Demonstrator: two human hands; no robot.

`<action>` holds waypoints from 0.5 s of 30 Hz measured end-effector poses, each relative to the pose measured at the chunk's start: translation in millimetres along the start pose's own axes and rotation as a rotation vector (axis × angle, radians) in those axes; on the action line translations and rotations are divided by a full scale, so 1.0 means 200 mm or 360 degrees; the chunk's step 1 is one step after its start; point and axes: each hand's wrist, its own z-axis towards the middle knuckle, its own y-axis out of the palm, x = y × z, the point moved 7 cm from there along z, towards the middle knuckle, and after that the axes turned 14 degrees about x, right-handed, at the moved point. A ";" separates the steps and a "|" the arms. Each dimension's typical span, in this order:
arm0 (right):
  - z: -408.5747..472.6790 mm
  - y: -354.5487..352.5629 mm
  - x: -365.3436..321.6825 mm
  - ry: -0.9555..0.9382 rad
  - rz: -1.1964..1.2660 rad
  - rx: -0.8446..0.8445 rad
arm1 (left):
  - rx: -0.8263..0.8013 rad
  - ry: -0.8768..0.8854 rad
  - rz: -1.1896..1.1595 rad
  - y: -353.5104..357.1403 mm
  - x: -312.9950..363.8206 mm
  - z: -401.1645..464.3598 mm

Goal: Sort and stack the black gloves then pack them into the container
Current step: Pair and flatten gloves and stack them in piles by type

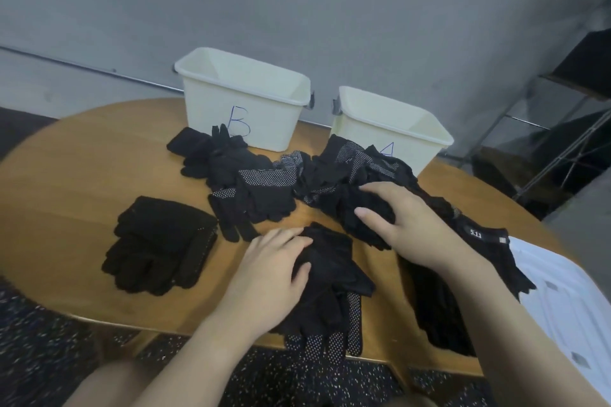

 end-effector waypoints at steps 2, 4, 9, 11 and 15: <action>0.06 0.09 -0.09 -0.0099 0.0052 -0.0067 | -0.0006 -0.0013 0.0013 0.01 -0.02 0.01; 0.14 0.19 -0.18 -0.0175 0.0096 -0.0114 | -0.0003 -0.0002 0.0034 0.02 -0.04 0.03; 0.36 0.45 -0.42 -0.0375 0.0066 -0.0230 | 0.0014 -0.0044 0.0029 0.01 -0.06 0.06; 0.45 0.54 -0.49 -0.0404 0.0076 -0.0262 | 0.0018 -0.0020 0.0037 0.01 -0.06 0.06; 0.60 0.68 -0.58 -0.0388 0.0137 -0.0258 | 0.0021 -0.0015 0.0011 -0.01 -0.09 0.06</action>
